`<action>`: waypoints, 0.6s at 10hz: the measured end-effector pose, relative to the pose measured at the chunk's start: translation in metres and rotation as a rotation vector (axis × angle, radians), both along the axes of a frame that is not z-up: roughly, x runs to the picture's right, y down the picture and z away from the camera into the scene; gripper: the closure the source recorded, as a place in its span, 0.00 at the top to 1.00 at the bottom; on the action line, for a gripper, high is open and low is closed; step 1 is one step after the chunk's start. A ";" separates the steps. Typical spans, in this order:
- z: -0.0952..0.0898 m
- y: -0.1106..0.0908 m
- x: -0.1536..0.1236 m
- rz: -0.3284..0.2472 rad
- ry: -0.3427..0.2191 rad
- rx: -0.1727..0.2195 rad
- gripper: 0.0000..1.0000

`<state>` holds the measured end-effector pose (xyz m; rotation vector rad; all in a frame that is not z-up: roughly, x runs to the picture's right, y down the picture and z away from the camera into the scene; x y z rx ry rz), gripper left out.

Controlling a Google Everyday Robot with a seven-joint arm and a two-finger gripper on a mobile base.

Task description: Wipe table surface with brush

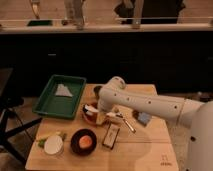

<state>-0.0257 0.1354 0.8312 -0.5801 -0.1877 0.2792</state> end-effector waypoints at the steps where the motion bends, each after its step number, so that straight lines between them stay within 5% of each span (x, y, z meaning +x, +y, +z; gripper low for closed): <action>1: 0.003 0.000 -0.004 -0.001 -0.009 -0.007 0.70; 4: 0.009 0.001 -0.008 0.002 -0.025 -0.023 0.60; 6: 0.012 0.002 -0.009 0.003 -0.028 -0.030 0.67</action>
